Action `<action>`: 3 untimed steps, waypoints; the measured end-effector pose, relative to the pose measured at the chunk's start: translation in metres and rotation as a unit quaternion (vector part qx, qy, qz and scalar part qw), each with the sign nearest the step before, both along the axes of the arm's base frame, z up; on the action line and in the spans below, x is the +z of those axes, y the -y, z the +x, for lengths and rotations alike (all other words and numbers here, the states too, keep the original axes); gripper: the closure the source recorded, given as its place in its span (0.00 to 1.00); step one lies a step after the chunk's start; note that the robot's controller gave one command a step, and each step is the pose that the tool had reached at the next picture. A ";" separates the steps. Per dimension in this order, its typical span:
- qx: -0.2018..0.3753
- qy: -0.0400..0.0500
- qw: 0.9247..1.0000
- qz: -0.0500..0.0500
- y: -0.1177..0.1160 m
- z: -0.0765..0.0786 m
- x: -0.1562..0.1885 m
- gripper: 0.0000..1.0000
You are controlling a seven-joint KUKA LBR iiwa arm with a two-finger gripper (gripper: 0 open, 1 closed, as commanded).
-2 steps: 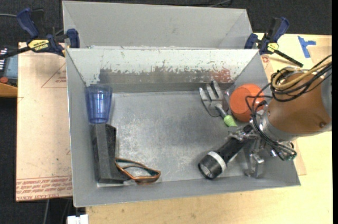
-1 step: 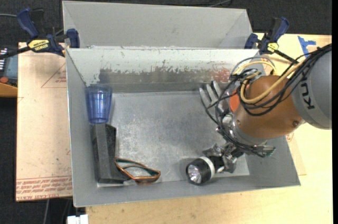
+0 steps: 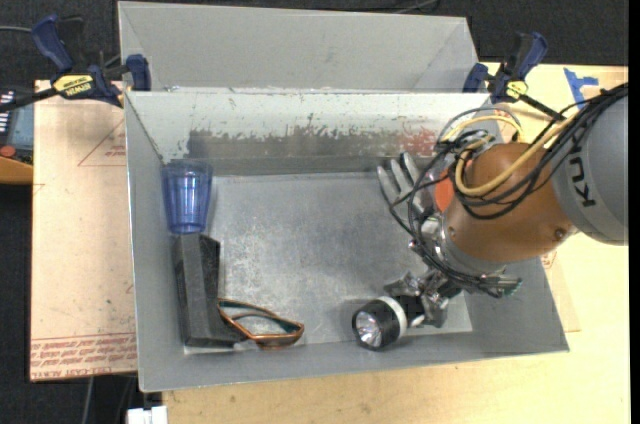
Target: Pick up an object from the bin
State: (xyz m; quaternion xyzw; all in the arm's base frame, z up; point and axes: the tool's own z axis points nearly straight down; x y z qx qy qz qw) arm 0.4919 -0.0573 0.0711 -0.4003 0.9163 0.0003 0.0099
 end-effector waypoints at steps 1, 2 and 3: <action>0.000 -0.005 1.000 0.001 -0.001 -0.003 0.016 1.00; -0.001 -0.005 1.000 0.001 -0.001 -0.003 0.055 1.00; -0.002 -0.004 1.000 0.001 -0.001 -0.002 0.087 1.00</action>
Offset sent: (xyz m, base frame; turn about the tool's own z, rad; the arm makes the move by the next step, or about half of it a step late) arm -0.0011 0.0000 0.1126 0.0003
